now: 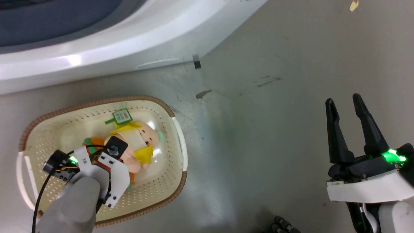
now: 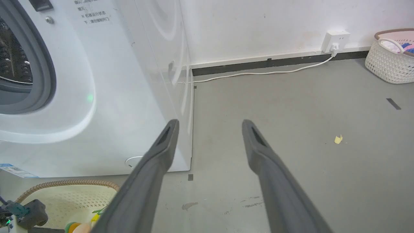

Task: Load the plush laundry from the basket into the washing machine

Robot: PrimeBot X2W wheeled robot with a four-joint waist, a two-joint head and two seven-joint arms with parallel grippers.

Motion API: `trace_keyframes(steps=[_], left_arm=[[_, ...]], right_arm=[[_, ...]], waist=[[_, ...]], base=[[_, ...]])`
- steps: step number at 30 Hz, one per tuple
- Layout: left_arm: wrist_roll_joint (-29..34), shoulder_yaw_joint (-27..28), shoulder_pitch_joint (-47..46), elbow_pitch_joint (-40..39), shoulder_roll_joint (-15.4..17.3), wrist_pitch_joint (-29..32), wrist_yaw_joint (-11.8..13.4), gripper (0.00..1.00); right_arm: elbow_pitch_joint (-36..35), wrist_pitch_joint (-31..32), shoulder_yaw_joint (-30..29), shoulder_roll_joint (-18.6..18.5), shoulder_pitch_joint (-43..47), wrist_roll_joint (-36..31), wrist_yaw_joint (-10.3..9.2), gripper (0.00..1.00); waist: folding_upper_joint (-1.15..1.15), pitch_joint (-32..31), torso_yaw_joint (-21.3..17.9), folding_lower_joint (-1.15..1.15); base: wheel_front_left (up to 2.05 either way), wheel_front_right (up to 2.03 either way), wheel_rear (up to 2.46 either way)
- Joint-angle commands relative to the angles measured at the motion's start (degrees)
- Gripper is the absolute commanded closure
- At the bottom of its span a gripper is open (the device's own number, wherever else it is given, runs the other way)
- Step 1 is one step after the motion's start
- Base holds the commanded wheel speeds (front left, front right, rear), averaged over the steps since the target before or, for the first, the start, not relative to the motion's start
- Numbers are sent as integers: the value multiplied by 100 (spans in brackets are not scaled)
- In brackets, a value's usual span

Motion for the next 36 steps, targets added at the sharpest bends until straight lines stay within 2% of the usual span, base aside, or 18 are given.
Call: trace_keyframes(steps=[1,14,15,16,22,27,36], left_arm=[[-29,-81,-204,193,56,43,-15,0],[-210,-425,-923,989,206,113,-50,0],[-210,-466,-968,1048,224,95,-49,17],[-214,-501,-1009,1108,241,82,-40,99],[-313,-625,-1160,1421,324,52,-53,100],[-476,-664,-1279,1719,461,-125,34,100],[-795,-549,-809,1744,69,-549,132,100]], right_arm=[[-67,-72,-24,-6,-114,90,-4,0],[-301,-227,-4,-7,-273,326,-5,0],[-311,-239,-1,-7,-284,348,-5,0],[-318,-251,4,-7,-296,368,-5,0],[-311,-310,36,-8,-394,429,-5,0],[-291,-369,134,-8,-561,449,-5,0],[-159,-369,74,-8,-534,49,-5,0]], waist=[[0,172,-67,-1],[0,920,-258,-1],[0,970,-278,-1],[0,1017,-298,-1],[0,1204,-410,-1],[0,1277,-555,-1],[0,265,-140,-1]], base=[[0,0,0],[0,0,0],[0,0,0],[0,0,0],[0,0,0],[0,0,0],[0,0,0]])
